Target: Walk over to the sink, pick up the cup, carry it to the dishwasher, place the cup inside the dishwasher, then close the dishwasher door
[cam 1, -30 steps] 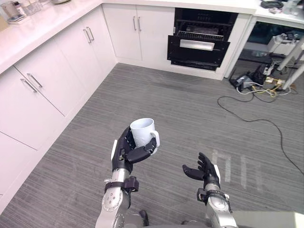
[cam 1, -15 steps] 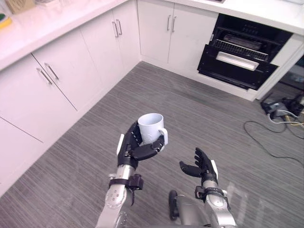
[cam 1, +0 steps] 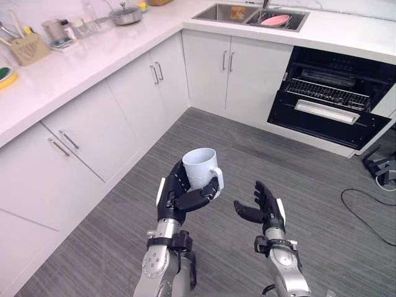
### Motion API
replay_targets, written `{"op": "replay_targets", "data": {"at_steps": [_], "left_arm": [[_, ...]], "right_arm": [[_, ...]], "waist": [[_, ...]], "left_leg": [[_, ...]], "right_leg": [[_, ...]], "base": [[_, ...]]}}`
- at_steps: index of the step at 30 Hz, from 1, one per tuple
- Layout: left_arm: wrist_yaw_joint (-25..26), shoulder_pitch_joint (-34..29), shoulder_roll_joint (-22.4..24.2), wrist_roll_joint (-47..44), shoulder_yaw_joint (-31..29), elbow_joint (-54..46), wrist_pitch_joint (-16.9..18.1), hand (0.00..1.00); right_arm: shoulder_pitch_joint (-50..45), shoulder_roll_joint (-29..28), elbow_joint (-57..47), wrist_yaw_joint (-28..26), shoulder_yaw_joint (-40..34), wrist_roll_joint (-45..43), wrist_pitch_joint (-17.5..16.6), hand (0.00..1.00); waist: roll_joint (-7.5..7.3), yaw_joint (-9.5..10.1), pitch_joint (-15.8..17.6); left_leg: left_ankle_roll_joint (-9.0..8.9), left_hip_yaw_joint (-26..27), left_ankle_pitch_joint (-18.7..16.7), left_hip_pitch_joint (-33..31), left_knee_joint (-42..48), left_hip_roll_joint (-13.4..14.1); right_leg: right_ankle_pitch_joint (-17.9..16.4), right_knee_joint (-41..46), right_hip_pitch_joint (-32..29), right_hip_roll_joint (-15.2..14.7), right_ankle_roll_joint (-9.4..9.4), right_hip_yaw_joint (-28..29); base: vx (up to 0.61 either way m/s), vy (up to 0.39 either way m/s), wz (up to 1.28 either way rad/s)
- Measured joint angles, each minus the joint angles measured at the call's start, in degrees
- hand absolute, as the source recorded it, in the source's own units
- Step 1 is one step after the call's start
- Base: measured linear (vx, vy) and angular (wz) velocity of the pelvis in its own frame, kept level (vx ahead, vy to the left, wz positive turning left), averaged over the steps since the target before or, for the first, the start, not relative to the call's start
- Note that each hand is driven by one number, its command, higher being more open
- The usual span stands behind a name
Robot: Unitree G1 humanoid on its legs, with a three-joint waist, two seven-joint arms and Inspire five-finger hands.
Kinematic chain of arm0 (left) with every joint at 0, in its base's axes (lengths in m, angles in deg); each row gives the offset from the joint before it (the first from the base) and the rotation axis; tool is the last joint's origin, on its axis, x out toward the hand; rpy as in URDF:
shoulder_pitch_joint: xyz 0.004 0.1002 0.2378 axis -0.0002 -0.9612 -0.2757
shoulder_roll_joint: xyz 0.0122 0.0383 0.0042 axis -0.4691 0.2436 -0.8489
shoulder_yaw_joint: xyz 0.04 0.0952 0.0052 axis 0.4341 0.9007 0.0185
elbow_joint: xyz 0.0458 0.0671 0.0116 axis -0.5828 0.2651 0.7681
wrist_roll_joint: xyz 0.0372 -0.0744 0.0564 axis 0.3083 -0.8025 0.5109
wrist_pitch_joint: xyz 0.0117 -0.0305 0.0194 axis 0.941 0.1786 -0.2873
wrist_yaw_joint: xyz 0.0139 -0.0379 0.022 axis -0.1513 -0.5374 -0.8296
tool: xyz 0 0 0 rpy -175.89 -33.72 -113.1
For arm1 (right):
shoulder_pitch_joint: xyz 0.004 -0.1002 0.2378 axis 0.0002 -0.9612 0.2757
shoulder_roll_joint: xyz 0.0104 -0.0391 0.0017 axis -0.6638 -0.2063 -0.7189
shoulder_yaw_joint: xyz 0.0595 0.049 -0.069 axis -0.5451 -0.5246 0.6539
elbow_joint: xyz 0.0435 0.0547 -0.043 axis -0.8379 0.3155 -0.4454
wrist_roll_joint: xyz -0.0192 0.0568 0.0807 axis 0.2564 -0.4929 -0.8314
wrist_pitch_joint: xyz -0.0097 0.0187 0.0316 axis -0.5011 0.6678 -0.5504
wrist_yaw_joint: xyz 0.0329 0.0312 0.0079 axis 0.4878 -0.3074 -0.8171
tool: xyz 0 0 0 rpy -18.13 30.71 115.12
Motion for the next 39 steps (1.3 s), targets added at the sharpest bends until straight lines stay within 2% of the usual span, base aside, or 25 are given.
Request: {"op": "replay_targets", "data": {"at_steps": [2, 4, 5, 6, 8, 10, 12, 13, 14, 15, 16, 18, 19, 20, 22, 24, 26, 29, 30, 31, 34, 36, 37, 38, 39], "left_arm": [[0.8, 0.1, -1.2, 0.0, -0.3, 0.0, 0.0, 0.3], [0.8, 0.1, -3.3, 0.0, 0.1, 0.0, -0.1, 0.3], [0.8, 0.0, -3.8, 0.0, 0.3, 0.0, -0.2, 0.3], [0.9, -0.2, -3.9, 0.0, 1.1, 0.0, -0.2, 0.3], [0.9, 0.1, -3.9, 0.0, 2.0, -0.4, -0.1, 0.3], [0.8, 0.6, -3.8, 0.1, 3.9, -0.8, 0.1, 0.3], [0.8, 0.7, -3.9, 0.1, 4.9, -0.8, 0.1, 0.3], [0.7, 1.1, -3.9, 0.1, 5.5, -0.7, 0.1, 0.3], [0.7, 1.6, -3.9, 0.2, 5.5, -0.5, 0.1, 0.3], [0.7, 1.8, -3.8, 0.2, 5.5, 0.0, 0.1, 0.3], [0.7, 2.0, -2.8, 0.3, 5.5, 1.8, 0.0, 0.3], [0.7, 2.2, -2.2, 1.2, 4.9, 2.9, -0.2, 0.3], [0.7, 2.1, -1.7, 1.2, 4.7, 2.9, -0.4, 0.3], [0.6, 1.7, -1.1, 1.2, 4.6, 2.8, -0.4, 0.3], [0.1, 1.0, -0.3, 1.2, 4.2, 2.1, -0.4, 0.3], [-0.5, 0.3, 0.4, 1.2, 3.8, 0.9, -0.2, 0.3], [-0.8, -0.7, 1.0, 1.2, 3.7, 0.3, -0.2, 0.3], [-0.8, -1.2, 0.9, 1.2, 3.5, 0.3, -0.2, 0.3], [-0.8, -1.2, 0.9, 1.2, 3.2, 0.3, -0.2, 0.3], [-0.7, -1.7, 0.4, 1.2, 2.8, 0.3, -0.2, 0.3], [0.1, -1.4, -0.4, 1.2, 1.1, 0.4, -0.3, 0.3], [0.6, -1.2, -1.8, 1.2, 1.1, 0.4, -0.3, 0.3], [0.8, -1.3, -3.0, 1.2, 1.1, 0.4, -0.4, 0.3], [0.9, -1.3, -3.6, 1.2, 1.1, 0.4, -0.4, 0.3], [1.0, -1.4, -4.2, 1.3, 1.1, 0.5, -0.5, 0.3]], "right_arm": [[0.0, -0.5, 0.7, -0.4, -0.1, 0.0, 0.4, 0.9], [-0.1, -2.0, 1.5, -0.8, -0.6, 0.0, 0.5, 0.9], [-0.4, -2.5, 1.5, -0.8, -0.7, 0.0, 0.5, 0.9], [-1.2, -3.2, 1.4, -1.0, -0.6, 0.1, 0.5, 0.9], [-1.6, -3.7, 0.6, -1.1, -0.6, 0.1, 0.5, 0.9], [-1.7, -4.4, -1.0, -1.3, -0.6, 0.1, 0.5, 0.9], [-1.8, -4.4, -1.3, -1.6, -0.5, 0.1, 0.5, 0.9], [-1.8, -4.0, -1.3, -1.6, -0.6, 0.1, 0.5, 0.9], [-1.8, -3.9, -1.2, -1.6, -0.6, 0.1, 0.5, 0.9], [-2.0, -3.9, -1.1, -1.6, -0.5, 0.1, 0.5, 0.9], [-2.0, -3.2, -0.5, -1.7, -0.5, 0.1, 0.6, 0.9], [-2.3, -2.5, -0.8, -1.7, -0.5, 0.1, 0.8, 0.9], [-3.4, -2.5, -2.3, -1.7, -0.3, 0.1, 1.1, 0.9], [-5.5, -2.4, -5.3, -1.5, 0.3, 0.1, 1.1, 0.9], [-7.1, -2.1, -9.2, -0.9, 1.4, 0.0, 1.0, 0.9], [-7.0, -2.3, -11.9, -0.7, 1.5, 0.0, 0.4, 0.9], [-6.4, -2.3, -12.8, -0.6, 1.5, 0.0, 0.0, 0.9], [-5.3, -2.0, -10.9, -0.5, 0.9, 0.0, -0.3, 0.9], [-4.3, -1.8, -9.0, -0.4, 0.5, 0.0, -0.3, 0.9], [-3.5, -1.6, -5.9, -0.2, 0.0, 0.0, -0.2, 0.9], [-3.5, -2.3, -4.9, 0.2, 0.0, 0.0, 0.6, 0.9], [-3.4, -3.0, -5.5, 0.1, -0.1, 0.0, 0.6, 0.9], [-2.9, -4.0, -5.6, 0.1, -0.1, 0.0, 0.6, 0.9], [-2.7, -4.4, -5.6, 0.1, -0.1, 0.0, 0.6, 0.9], [-2.7, -4.9, -6.0, 0.1, 0.0, 0.0, 0.6, 0.9]], "waist": [[-0.76, 0.15, -0.3], [-1.93, -0.58, 0.5], [-2.18, -1.13, 0.5], [-2.1, -2.09, 0.4], [-2.22, -2.33, 0.2], [-2.2, -3.21, 0.1], [-2.19, -3.94, 0.1], [-2.07, -4.75, 0.1], [-2.38, -5.18, 0.0], [-2.54, -5.49, -0.1], [-0.22, -5.28, -0.5], [0.73, -5.28, -0.6], [1.01, -5.07, -0.2], [1.23, -4.79, 0.3], [1.57, -3.73, 0.1], [1.29, -2.58, 0.1], [1.29, -1.25, 0.1], [1.03, -0.22, 0.1], [0.99, -0.2, 0.1], [0.32, 0.17, -0.7], [-1.94, -0.57, -1.3], [-2.47, -0.57, -1.3], [-3.28, -0.69, -0.8], [-3.36, -0.83, -0.8], [-3.37, -1.61, -0.8]], "left_leg": [[0.91, 1.6, -3.5, 1.2, 1.1, -0.9], [2.04, 2.8, -6.0, 8.7, -2.9, -3.2], [2.31, 2.8, -6.6, 10.9, -3.9, -3.7], [2.93, 2.6, -8.1, 17.3, -7.0, -3.8], [2.78, 2.4, -8.6, 20.5, -9.2, -3.7], [2.07, 1.9, -10.0, 24.9, -12.4, -3.0], [1.43, 1.1, -10.4, 27.9, -14.9, -2.7], [0.5, 0.3, -11.0, 29.9, -16.6, -2.1], [-0.92, -0.4, -11.9, 31.5, -17.6, -1.8], [-1.87, -0.8, -12.7, 32.5, -17.6, -1.7], [-2.75, -1.0, -13.4, 34.0, -17.0, 0.7], [-4.19, -1.5, -12.5, 32.5, -10.0, 2.5], [-5.75, -1.5, -10.0, 29.7, 0.4, 4.1], [-7.18, -1.5, -3.4, 25.3, 14.3, 5.9], [-7.43, 0.1, -4.5, 18.0, 29.0, 9.0], [-5.51, 2.2, -7.8, 11.2, 31.4, 10.8], [-3.57, 2.8, -10.4, 6.5, 25.6, 11.2], [-4.59, -1.9, -9.2, 4.2, 3.9, 6.5], [-5.2, -3.9, -6.3, 3.9, -2.0, 5.1], [-3.98, -3.4, 1.7, 6.0, -5.1, 2.8], [0.36, 0.0, -0.7, 4.4, 0.5, 1.3], [1.1, 2.4, -4.2, 6.6, 0.4, 1.2], [1.88, 4.8, -5.1, 10.9, -1.8, 0.7], [2.26, 5.4, -5.6, 13.0, -3.1, 0.6], [2.62, 6.0, -6.2, 15.9, -4.7, 0.5]], "right_leg": [[0.0, 5.8, -2.1, -1.2, 0.4, 1.5], [3.7, 29.7, -10.4, -3.4, 9.25, 3.0], [3.6, 36.0, -12.6, -3.4, 8.94, 3.0], [1.3, 46.7, -18.3, -2.2, 4.86, 1.4], [0.1, 47.7, -22.5, -1.6, 2.93, -1.0], [-1.8, 41.0, -29.8, -0.3, -0.3, -5.6], [-1.8, 33.3, -32.5, 1.0, -0.62, -6.3], [0.1, 25.4, -33.7, 2.1, -0.97, -6.4], [6.6, 15.8, -33.5, 3.3, -2.27, -6.8], [12.4, 14.5, -32.8, 3.5, -3.69, -6.9], [13.0, 15.3, -31.3, 5.3, -5.05, -7.6], [10.1, 15.0, -28.6, 6.7, -6.17, -8.9], [8.9, 13.9, -24.9, 7.8, -6.85, -9.5], [7.7, 11.2, -19.6, 8.5, -7.27, -9.5], [7.0, 6.8, -13.1, 9.4, -7.61, -8.4], [6.7, 3.0, -9.0, 9.5, -7.81, -6.7], [5.8, 0.9, -6.1, 9.2, -7.42, -4.6], [2.0, 0.9, -3.2, 6.8, -5.71, -2.0], [1.0, 1.1, -2.4, 6.0, -4.69, -1.1], [-0.5, 1.4, -1.8, 4.3, -2.37, 1.5], [-0.8, 1.9, -1.7, 1.0, -1.65, 4.9], [-0.8, 9.5, -4.9, 0.5, 1.03, 6.0], [0.4, 22.2, -9.7, -0.4, 5.56, 6.2], [1.6, 27.7, -12.0, -0.8, 7.59, 5.9], [1.4, 34.1, -14.3, -1.2, 7.24, 5.1]], "base": [[0.5, 0.343, -0.25], [0.45, 0.289, -0.18], [0.48, 0.228, 0.0], [0.41, 0.152, 0.06], [0.4, 0.099, 0.02], [0.5, 0.042, 0.06], [0.39, -0.004, 0.22], [0.52, -0.051, 0.45], [0.67, -0.084, 0.48], [0.71, -0.091, 0.31], [0.73, -0.111, 0.12], [0.52, -0.103, 0.07], [0.53, -0.118, 0.09], [0.62, -0.125, 0.04], [0.41, -0.036, -0.17], [0.39, 0.004, -0.39], [0.38, 0.1, -0.49], [0.32, 0.211, -0.38], [0.41, 0.339, -0.57], [0.41, 0.339, -0.56], [0.49, 0.369, -0.42], [0.42, 0.303, -0.66], [0.34, 0.229, -0.64], [0.32, 0.179, -0.59], [0.31, 0.138, -0.41]]}}
